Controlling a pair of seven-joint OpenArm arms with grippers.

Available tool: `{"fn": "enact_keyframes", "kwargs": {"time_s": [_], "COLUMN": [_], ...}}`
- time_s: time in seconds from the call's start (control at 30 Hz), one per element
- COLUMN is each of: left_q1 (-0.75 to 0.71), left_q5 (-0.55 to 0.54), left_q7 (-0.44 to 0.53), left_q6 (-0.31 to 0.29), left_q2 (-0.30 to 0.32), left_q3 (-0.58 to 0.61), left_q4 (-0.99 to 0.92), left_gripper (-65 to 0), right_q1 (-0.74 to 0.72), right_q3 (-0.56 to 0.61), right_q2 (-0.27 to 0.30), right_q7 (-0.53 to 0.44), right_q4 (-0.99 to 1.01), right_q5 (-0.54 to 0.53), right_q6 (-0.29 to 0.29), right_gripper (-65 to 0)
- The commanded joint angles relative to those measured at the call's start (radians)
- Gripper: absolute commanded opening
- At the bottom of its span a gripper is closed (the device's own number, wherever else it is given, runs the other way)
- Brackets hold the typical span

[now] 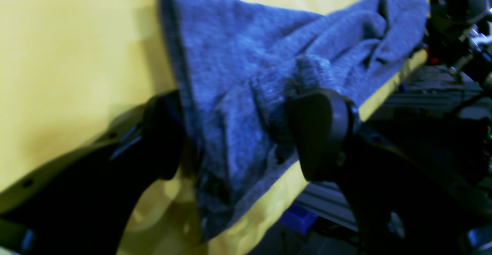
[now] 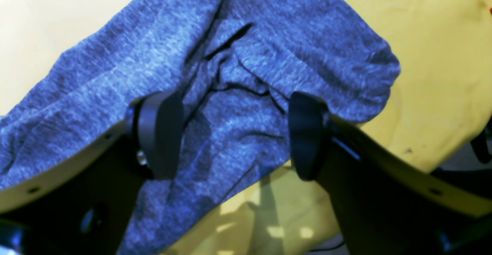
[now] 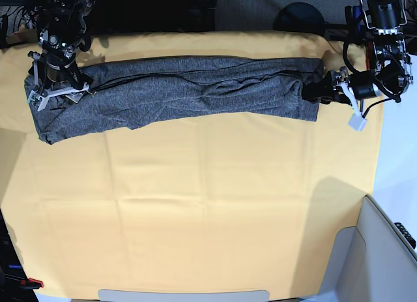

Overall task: Fold the T-shirt properly
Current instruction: 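Grasp both ends of the strip with the left and right grippers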

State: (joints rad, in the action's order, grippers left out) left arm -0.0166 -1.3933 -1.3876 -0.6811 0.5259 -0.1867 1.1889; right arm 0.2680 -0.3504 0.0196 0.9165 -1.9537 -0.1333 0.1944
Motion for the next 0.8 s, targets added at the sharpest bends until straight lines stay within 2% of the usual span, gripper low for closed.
{"fn": "enact_keyframes", "kwargs": {"time_s": [0.0, 0.47, 0.77], "left_q1": [0.008, 0.008, 0.013], "left_q5": [-0.016, -0.016, -0.01], "left_q7": [-0.009, -0.009, -0.009], "left_q6": [0.004, 0.004, 0.004], "left_q2": [0.018, 0.013, -0.037], "left_q3": [0.01, 0.049, 0.051], "left_q4": [0.012, 0.006, -0.056], "left_gripper": [-21.4, -21.4, -21.4], "right_q1": [-0.006, -0.005, -0.005], "right_q3": [-0.005, 0.0, -0.003], "right_q2": [-0.007, -0.01, -0.01], "right_q7": [-0.021, -0.021, -0.02], "right_q4": [-0.017, -0.014, -0.014], "right_q5": [0.004, 0.004, 0.004], "right_q6": [0.0, 0.0, 0.0], "right_gripper": [-22.3, -22.3, -22.4]}}
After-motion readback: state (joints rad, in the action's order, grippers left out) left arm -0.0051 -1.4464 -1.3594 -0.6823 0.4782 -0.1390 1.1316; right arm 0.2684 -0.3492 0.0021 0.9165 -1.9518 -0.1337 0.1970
